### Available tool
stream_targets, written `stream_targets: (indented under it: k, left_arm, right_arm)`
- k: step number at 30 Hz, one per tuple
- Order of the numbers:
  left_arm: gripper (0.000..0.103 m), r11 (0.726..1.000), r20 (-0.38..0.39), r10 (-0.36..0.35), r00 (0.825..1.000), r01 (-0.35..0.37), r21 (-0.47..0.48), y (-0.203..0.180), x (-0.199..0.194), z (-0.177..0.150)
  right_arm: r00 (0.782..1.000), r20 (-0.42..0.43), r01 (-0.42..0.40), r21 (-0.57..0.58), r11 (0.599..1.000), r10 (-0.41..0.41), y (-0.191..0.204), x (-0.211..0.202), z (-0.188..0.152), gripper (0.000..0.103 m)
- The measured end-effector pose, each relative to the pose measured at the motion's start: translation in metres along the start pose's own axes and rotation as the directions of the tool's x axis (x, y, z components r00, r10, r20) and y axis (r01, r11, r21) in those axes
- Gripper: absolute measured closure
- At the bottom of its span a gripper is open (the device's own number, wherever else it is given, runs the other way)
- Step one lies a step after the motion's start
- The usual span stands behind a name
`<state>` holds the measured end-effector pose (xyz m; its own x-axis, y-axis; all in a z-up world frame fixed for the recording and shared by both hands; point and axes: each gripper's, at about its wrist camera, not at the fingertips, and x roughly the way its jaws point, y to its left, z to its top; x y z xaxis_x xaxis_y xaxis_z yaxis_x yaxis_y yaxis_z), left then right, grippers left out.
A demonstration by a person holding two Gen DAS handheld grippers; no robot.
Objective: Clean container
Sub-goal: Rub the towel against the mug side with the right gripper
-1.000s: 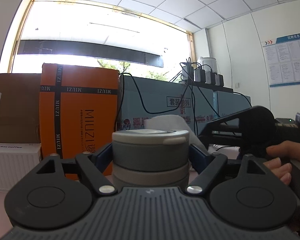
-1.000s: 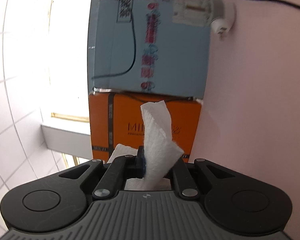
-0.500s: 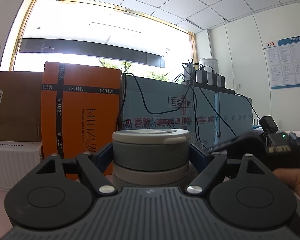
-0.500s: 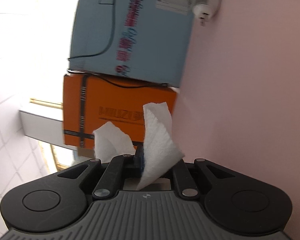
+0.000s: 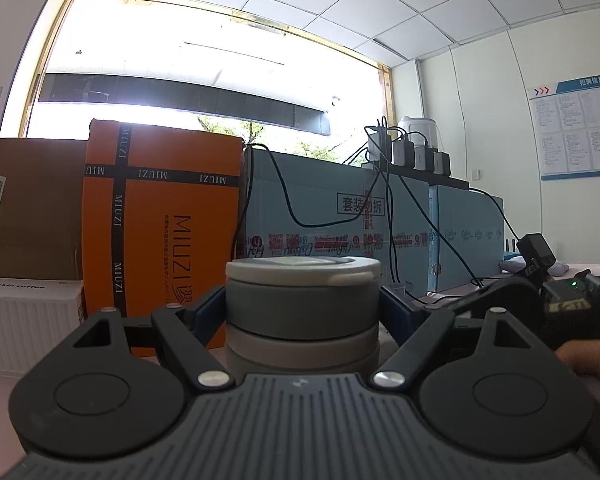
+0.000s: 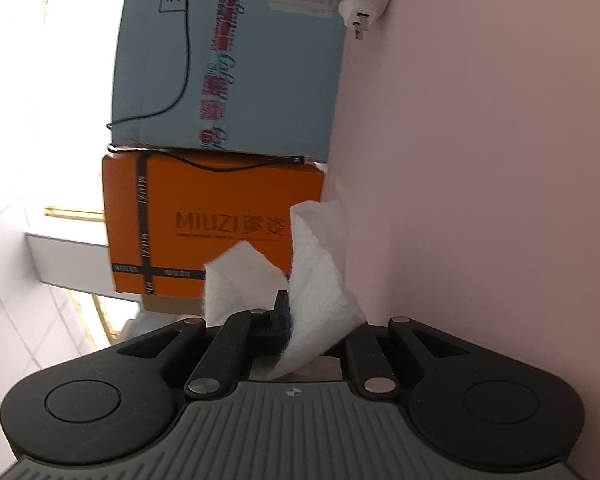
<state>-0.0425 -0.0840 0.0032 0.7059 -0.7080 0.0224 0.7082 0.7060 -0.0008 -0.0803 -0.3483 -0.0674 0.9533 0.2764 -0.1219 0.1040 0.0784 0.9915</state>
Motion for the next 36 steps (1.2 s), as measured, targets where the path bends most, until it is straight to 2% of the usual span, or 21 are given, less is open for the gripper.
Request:
stream_targets:
  k: [11,17,22,29,36]
  left_arm:
    - [0.024,1.0,0.001,0.001,1.0,-0.001,-0.005,0.0,0.0,0.0]
    - [0.024,1.0,0.001,0.001,1.0,-0.001,-0.004,0.0,0.0,0.0]
    - [0.024,1.0,0.001,0.001,1.0,-0.001,-0.004,0.001,-0.001,-0.001]
    - [0.024,1.0,0.001,-0.001,1.0,0.001,-0.005,0.002,0.0,0.0]
    - [0.024,1.0,0.0,-0.001,1.0,0.001,-0.005,0.002,0.001,0.0]
  right_arm:
    - [0.997,0.009,-0.081,-0.019,0.997,0.081,0.028,0.005,0.004,0.094]
    - [0.998,0.007,-0.064,-0.03,0.997,0.065,0.028,0.006,0.005,0.095]
    - [1.0,0.007,-0.022,-0.065,0.998,0.022,0.027,0.006,0.005,0.095]
    - [0.999,0.002,0.045,-0.051,0.998,-0.045,0.017,0.01,0.006,0.095]
    - [1.0,0.007,0.002,-0.035,0.999,-0.002,0.016,0.004,0.007,0.095]
